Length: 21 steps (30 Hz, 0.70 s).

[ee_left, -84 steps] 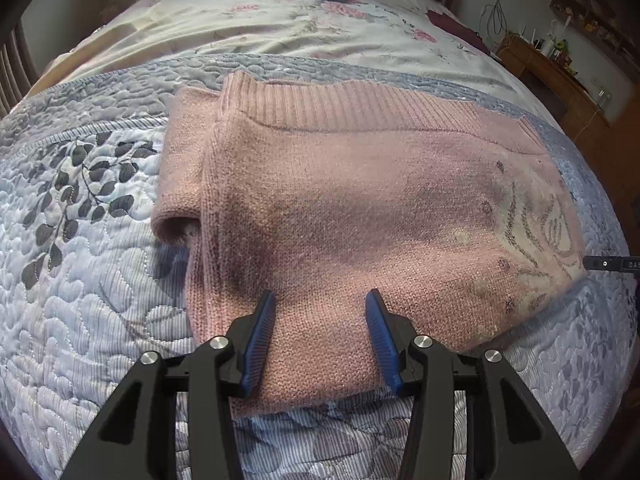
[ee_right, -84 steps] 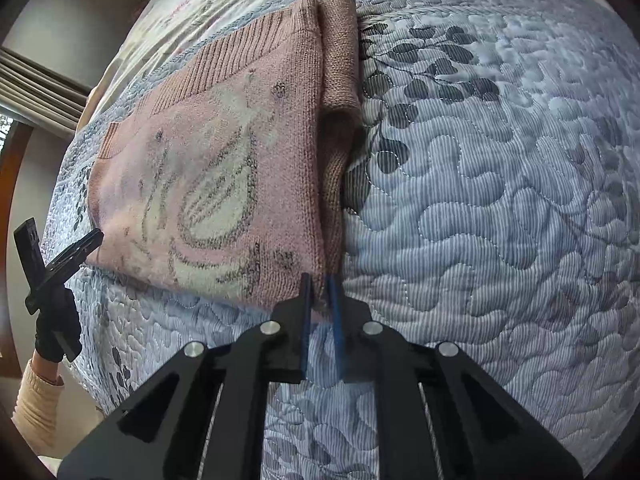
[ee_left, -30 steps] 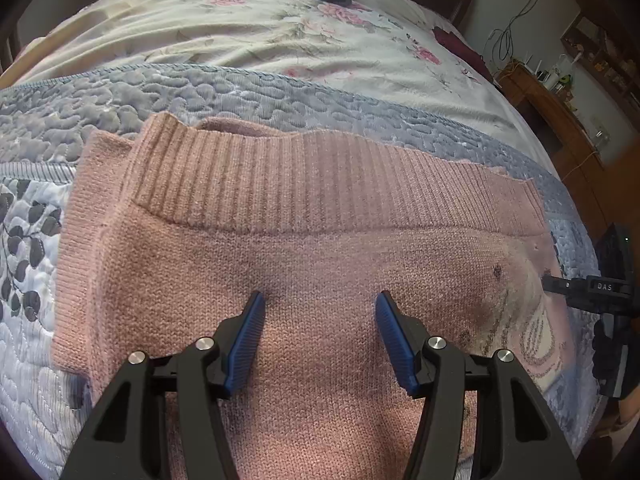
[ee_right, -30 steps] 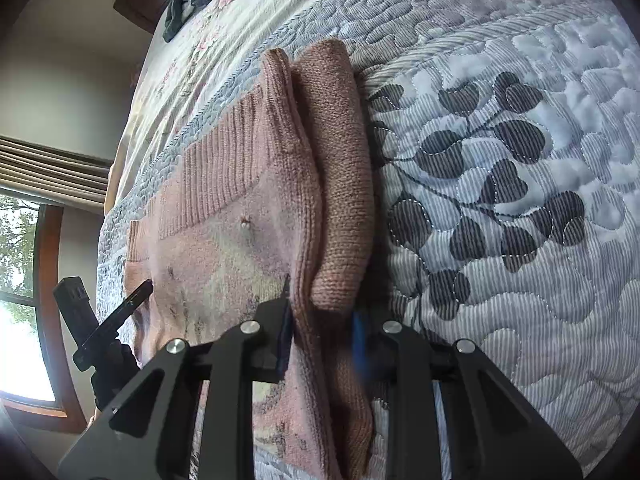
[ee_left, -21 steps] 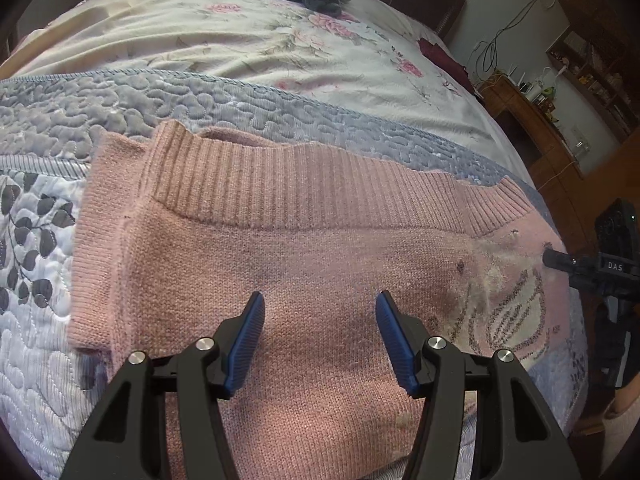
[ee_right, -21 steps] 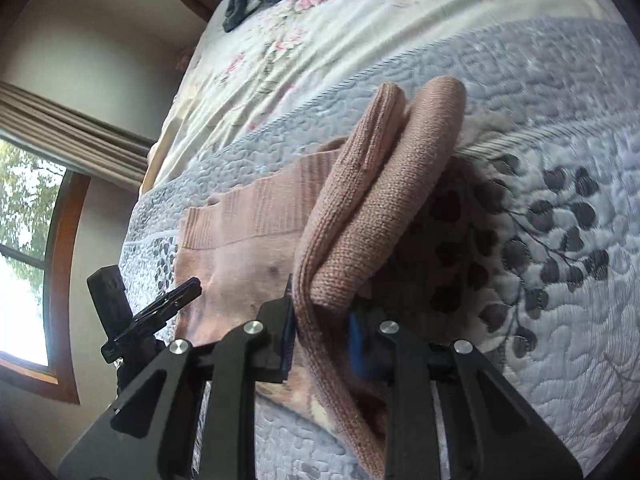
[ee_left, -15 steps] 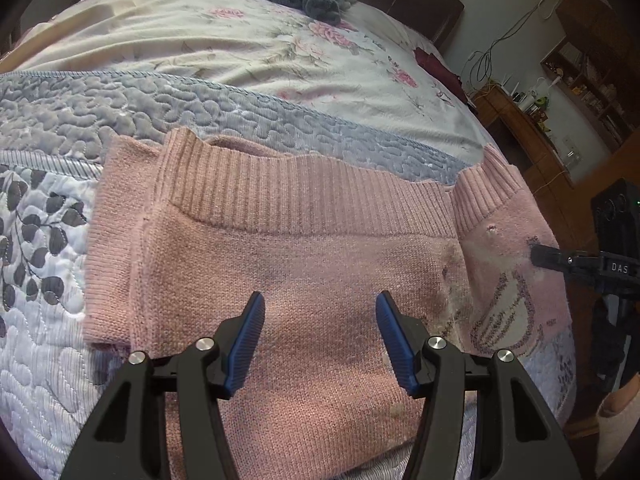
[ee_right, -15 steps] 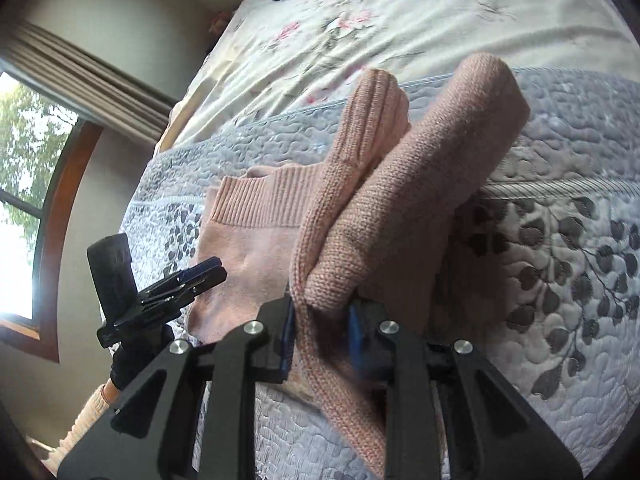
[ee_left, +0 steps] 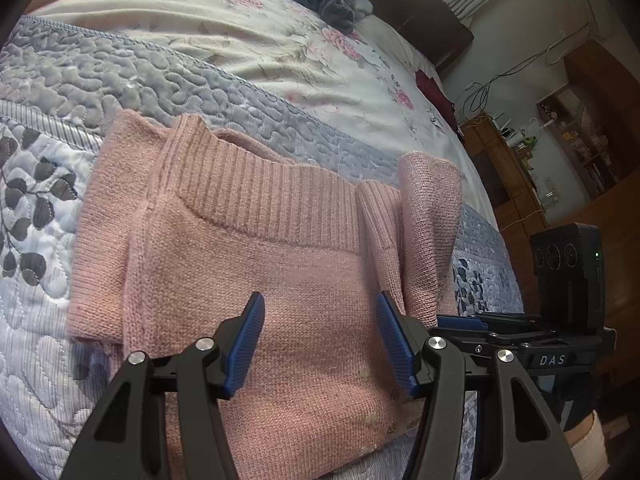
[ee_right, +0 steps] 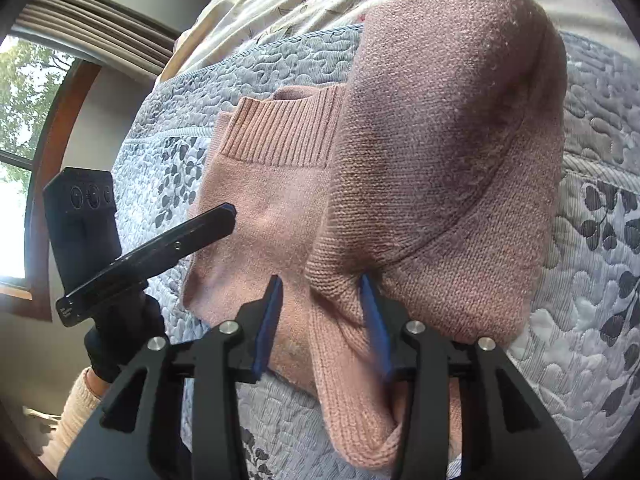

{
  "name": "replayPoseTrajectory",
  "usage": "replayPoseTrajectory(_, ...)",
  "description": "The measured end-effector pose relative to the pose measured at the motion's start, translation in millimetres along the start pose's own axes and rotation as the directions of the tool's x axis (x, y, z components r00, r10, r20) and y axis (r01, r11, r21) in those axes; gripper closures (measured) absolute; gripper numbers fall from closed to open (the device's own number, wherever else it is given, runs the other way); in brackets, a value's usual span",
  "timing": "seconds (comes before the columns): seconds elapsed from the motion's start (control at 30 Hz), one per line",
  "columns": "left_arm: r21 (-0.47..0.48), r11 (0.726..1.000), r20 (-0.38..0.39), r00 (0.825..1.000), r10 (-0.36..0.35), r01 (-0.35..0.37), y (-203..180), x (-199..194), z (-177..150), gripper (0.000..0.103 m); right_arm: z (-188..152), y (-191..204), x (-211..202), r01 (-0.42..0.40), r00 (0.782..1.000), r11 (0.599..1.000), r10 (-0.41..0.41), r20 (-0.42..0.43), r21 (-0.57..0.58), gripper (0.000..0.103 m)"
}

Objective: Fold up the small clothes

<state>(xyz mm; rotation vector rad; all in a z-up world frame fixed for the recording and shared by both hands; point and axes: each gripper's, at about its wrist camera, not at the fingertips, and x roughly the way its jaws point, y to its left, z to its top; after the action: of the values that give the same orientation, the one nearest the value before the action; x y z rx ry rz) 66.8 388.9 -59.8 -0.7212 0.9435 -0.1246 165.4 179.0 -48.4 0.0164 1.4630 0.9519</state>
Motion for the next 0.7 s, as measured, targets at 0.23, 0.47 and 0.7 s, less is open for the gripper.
replayPoseTrajectory(0.23,-0.041,0.994,-0.005,0.995,-0.098,0.098,-14.2,15.2,-0.5,0.045,-4.7,-19.5,-47.9,-0.156,0.987,0.982,0.15,0.064,0.107,0.047)
replayPoseTrajectory(0.47,-0.032,0.985,-0.004,0.986,-0.169,0.169,-42.1,32.5,3.3,0.045,-21.8,-71.0,-102.8,-0.044,0.984,0.984,0.013,0.178,0.173,0.046)
replayPoseTrajectory(0.7,-0.016,0.984,-0.066,0.982,-0.178,0.177,-67.3,61.4,3.9,0.041,-56.3,-130.2,-93.4,-0.031,0.986,0.959,-0.017,0.166,0.281,0.046)
